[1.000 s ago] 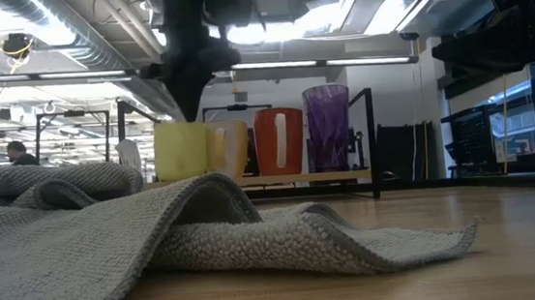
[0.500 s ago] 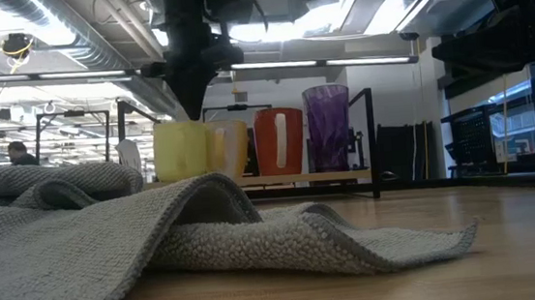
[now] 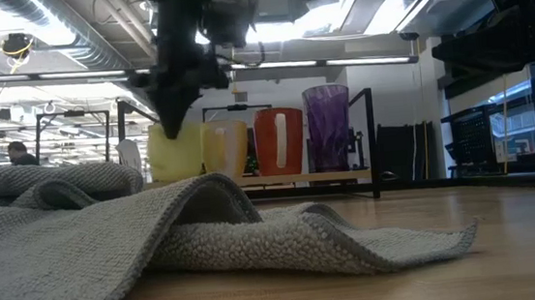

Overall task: Stack small to large cups/mugs on shelf
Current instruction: Put the yellow-green mug on the shelf

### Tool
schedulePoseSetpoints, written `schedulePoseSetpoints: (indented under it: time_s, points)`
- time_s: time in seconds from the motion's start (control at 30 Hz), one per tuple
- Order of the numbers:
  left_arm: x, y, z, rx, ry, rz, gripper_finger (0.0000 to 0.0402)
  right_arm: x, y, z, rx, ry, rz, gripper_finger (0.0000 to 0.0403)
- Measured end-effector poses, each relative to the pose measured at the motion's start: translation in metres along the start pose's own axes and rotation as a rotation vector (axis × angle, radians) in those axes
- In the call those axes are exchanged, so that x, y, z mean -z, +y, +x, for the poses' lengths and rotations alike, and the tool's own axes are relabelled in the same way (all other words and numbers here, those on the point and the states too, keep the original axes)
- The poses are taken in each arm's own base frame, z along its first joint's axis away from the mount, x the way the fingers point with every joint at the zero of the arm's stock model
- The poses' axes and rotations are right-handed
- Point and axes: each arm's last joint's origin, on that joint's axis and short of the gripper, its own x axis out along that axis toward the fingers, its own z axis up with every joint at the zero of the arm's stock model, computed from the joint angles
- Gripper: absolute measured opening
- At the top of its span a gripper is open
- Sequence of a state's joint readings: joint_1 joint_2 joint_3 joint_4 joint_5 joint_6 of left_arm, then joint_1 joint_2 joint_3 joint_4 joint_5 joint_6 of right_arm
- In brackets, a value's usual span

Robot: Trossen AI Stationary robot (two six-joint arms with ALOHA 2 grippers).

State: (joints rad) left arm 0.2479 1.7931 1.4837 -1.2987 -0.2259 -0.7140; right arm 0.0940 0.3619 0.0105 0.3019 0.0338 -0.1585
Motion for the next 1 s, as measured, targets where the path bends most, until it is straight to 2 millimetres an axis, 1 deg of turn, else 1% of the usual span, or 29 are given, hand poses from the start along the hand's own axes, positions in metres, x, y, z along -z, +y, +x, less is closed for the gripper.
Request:
schedulePoseSetpoints:
  time_s: [0.13,0.33,0.4,0.77,0.9,1.0]
  points:
    - [0.002,0.001,0.009,-0.017,0.012,0.007,0.0,0.0,0.0,0.0,0.0,0.0,0.0,0.0049]
    - [-0.005,-0.001,0.004,-0.005,-0.066,-0.007,0.0,0.0,0.0,0.0,0.0,0.0,0.0,0.0049]
    - [-0.008,0.001,0.002,-0.013,-0.082,-0.013,0.0,0.0,0.0,0.0,0.001,0.0,0.0,0.0049]
    - [-0.024,0.02,0.007,-0.034,-0.087,-0.02,0.0,0.0,0.0,0.0,0.001,0.0,0.0,0.0049]
    - [-0.027,0.02,0.007,-0.024,-0.119,-0.023,0.0,0.0,0.0,0.0,0.0,0.0,0.0,0.0049]
    - [-0.028,0.015,0.006,0.024,-0.131,-0.029,0.0,0.0,0.0,0.0,0.0,0.0,0.0,0.0049]
